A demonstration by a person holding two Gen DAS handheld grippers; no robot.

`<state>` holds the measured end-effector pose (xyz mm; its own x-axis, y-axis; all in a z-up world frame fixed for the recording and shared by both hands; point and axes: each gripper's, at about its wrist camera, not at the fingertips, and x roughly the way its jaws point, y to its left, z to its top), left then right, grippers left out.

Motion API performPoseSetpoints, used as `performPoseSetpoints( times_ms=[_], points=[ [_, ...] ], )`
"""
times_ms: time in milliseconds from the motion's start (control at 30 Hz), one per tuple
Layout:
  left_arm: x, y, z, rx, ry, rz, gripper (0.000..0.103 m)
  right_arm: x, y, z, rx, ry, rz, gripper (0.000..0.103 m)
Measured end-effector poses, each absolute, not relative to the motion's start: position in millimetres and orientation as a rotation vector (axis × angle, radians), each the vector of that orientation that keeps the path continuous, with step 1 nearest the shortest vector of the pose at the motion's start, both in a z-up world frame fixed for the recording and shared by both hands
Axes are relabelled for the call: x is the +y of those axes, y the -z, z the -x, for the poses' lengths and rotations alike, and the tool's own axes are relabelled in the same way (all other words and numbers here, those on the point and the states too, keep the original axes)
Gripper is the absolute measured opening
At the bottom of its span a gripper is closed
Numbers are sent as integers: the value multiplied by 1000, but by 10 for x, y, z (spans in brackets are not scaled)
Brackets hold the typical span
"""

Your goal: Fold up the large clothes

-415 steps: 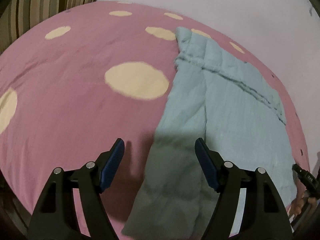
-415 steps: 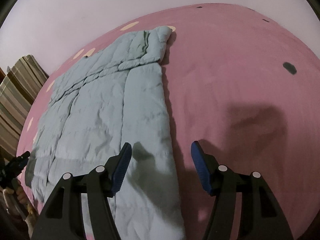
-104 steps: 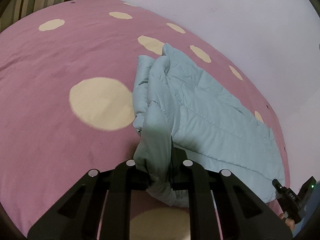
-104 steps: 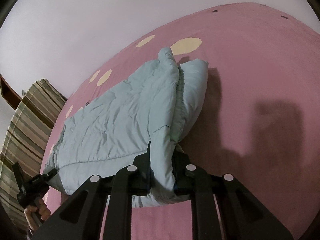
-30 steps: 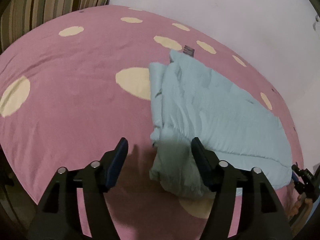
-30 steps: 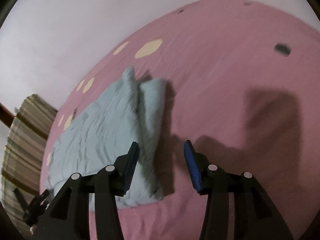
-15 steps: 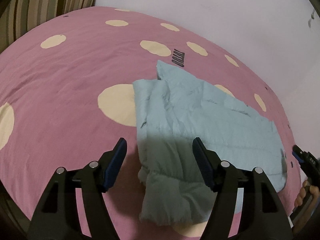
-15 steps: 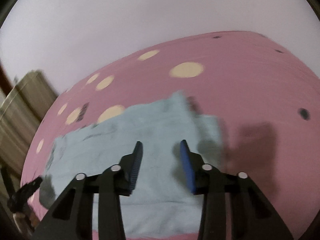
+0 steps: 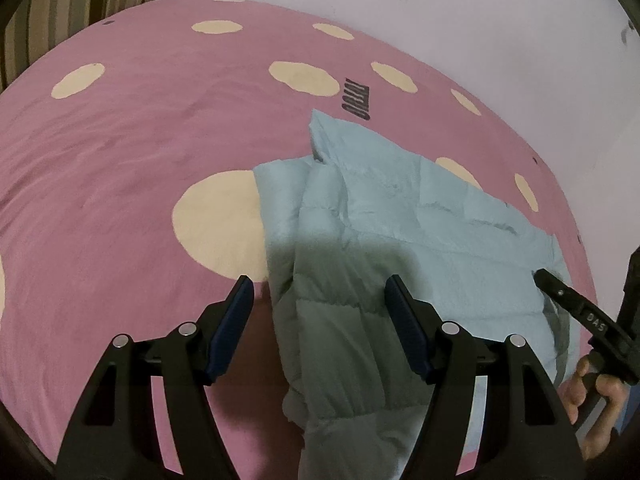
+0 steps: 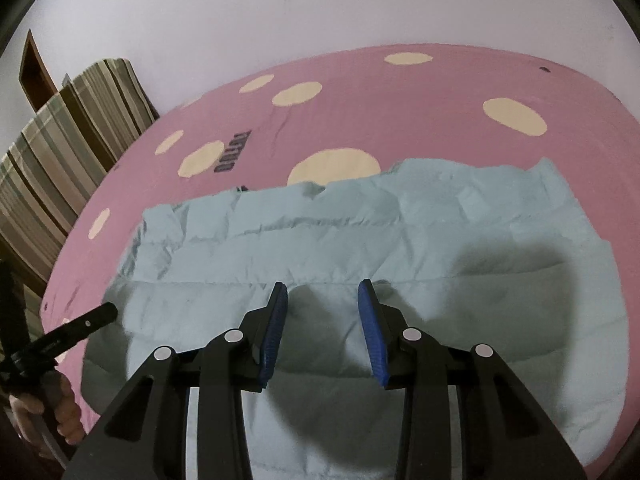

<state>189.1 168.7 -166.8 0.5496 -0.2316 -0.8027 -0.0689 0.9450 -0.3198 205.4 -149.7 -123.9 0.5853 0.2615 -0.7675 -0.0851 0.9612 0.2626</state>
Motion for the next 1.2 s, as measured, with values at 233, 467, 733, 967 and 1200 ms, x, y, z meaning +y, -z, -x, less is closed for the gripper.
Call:
performPoseSetpoints(
  times_ms=[233, 467, 733, 967, 1200],
  points=[
    [1638, 1787, -2023, 1026, 123, 311, 68, -1367, 1357, -2115, 947, -172, -127, 37],
    [1569, 1904, -2114, 1074, 151, 276, 71, -1288, 1469, -2174, 979, -157, -56, 38],
    [1541, 1995, -2166, 1096, 217, 307, 61, -1255, 1547, -2203, 977, -145, -25, 38],
    [1566, 1860, -2107, 1071, 308, 440, 18, -1236, 1578, -2199, 967, -141, -9, 38],
    [1328, 1181, -1898, 952, 382, 403, 14, -1257, 1587, -2229, 962, -155, -17, 38]
  ],
)
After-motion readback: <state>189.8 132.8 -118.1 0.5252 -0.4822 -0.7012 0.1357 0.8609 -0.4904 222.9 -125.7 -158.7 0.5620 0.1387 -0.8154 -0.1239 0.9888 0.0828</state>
